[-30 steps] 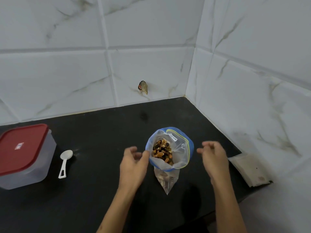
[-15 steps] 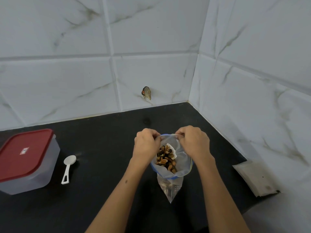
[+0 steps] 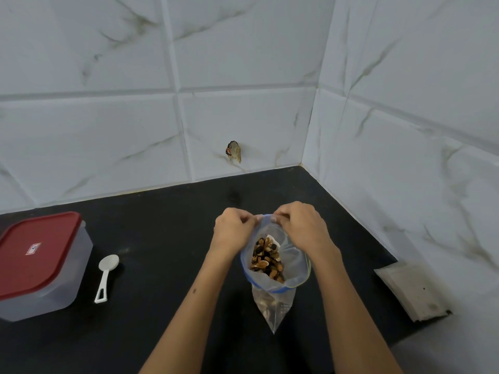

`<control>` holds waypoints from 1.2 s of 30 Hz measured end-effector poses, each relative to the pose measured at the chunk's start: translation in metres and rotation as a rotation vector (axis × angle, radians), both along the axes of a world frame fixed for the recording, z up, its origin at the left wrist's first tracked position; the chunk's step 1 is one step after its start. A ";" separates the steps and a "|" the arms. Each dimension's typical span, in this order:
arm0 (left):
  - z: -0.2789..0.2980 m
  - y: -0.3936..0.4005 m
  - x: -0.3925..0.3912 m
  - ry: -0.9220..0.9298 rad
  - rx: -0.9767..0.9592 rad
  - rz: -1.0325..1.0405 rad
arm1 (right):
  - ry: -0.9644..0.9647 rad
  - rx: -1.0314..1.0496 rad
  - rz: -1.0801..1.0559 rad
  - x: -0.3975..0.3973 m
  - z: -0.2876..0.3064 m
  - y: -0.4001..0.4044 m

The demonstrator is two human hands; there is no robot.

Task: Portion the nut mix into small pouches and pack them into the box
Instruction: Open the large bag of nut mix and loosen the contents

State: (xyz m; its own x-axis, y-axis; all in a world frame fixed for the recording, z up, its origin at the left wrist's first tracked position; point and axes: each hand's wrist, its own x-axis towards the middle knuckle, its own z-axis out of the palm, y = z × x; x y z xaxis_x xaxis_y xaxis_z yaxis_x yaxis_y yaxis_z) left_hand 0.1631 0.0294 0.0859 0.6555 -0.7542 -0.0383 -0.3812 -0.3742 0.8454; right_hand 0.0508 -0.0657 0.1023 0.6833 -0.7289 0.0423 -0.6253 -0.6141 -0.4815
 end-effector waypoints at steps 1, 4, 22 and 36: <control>0.000 -0.001 0.002 0.080 -0.006 -0.014 | -0.029 0.048 0.003 0.001 -0.002 -0.002; 0.001 -0.006 0.005 0.204 0.029 -0.031 | -0.085 0.278 -0.017 0.002 -0.006 -0.008; -0.032 -0.022 0.003 0.734 -0.104 0.222 | -0.400 0.756 -0.331 -0.007 -0.015 -0.020; -0.016 0.041 -0.020 0.199 0.297 0.201 | -0.107 0.616 -0.543 -0.044 -0.016 0.030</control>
